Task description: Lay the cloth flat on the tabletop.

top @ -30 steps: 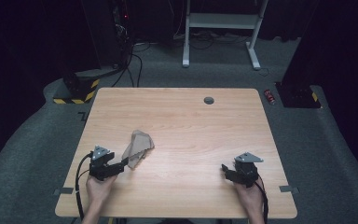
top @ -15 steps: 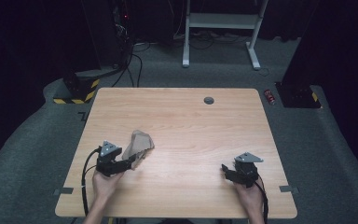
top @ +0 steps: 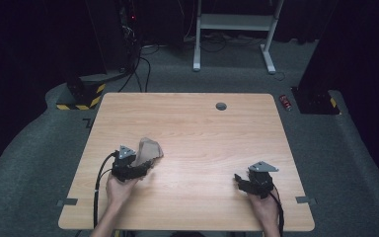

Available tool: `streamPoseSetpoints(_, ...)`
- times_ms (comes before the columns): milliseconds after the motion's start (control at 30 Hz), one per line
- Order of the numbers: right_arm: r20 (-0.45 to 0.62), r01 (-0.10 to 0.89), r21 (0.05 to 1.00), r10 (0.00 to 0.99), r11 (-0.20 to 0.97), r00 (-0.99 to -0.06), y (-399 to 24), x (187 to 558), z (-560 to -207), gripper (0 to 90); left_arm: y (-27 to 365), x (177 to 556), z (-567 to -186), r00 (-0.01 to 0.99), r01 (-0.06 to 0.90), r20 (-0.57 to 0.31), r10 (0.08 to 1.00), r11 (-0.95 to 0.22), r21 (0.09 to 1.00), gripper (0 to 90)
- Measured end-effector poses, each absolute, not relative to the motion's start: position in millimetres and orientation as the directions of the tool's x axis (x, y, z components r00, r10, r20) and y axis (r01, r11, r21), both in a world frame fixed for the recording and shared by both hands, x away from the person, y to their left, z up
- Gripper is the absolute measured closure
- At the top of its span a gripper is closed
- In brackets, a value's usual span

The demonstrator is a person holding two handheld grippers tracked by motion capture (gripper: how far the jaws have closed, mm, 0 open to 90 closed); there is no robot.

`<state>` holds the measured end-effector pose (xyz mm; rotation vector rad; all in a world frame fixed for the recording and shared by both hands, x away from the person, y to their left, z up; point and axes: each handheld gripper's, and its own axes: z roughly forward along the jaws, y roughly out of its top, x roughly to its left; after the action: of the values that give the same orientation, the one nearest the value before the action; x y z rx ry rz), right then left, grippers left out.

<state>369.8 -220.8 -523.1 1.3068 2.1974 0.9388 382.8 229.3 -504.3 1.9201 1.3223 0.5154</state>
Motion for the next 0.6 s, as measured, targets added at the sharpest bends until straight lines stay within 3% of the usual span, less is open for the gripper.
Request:
streamPoseSetpoints(300,-0.012,0.6,0.727,0.879,0.334,-0.476,-220,370,-523,33.9,219,391,-514,0.383,0.639,-0.053,0.922,-0.223,0.736,33.2)
streamPoseSetpoints(333,-0.012,0.6,0.727,0.879,0.334,-0.476,-220,370,-523,33.9,217,392,-516,0.383,0.643,-0.047,0.923,-0.229,0.731,38.7)
streamPoseSetpoints(600,-0.014,0.597,0.728,0.878,0.337,-0.479,-220,370,-523,34.1,217,394,-519,0.376,0.646,-0.024,0.926,-0.243,0.723,57.6)
